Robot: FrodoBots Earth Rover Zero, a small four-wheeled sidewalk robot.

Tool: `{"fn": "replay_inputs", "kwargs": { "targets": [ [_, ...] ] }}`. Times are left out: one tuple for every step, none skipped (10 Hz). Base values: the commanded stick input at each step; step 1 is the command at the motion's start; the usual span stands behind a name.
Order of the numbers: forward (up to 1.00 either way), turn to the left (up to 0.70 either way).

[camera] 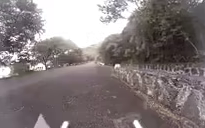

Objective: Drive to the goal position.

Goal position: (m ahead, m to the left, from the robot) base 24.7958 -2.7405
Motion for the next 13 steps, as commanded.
{"fn": "replay_inputs", "kwargs": {
  "targets": [
    [0.5, 0.0],
    [0.5, 0.0],
    [0.5, 0.0],
    [0.5, 0.0],
    [0.5, 0.0],
    [0.5, 0.0],
    [0.5, 0.0],
    [0.5, 0.0],
    [0.5, 0.0],
    [0.5, 0.0],
    [0.5, 0.0],
    [0.5, 0.0],
    [0.5, 0.0]
  ]
}}
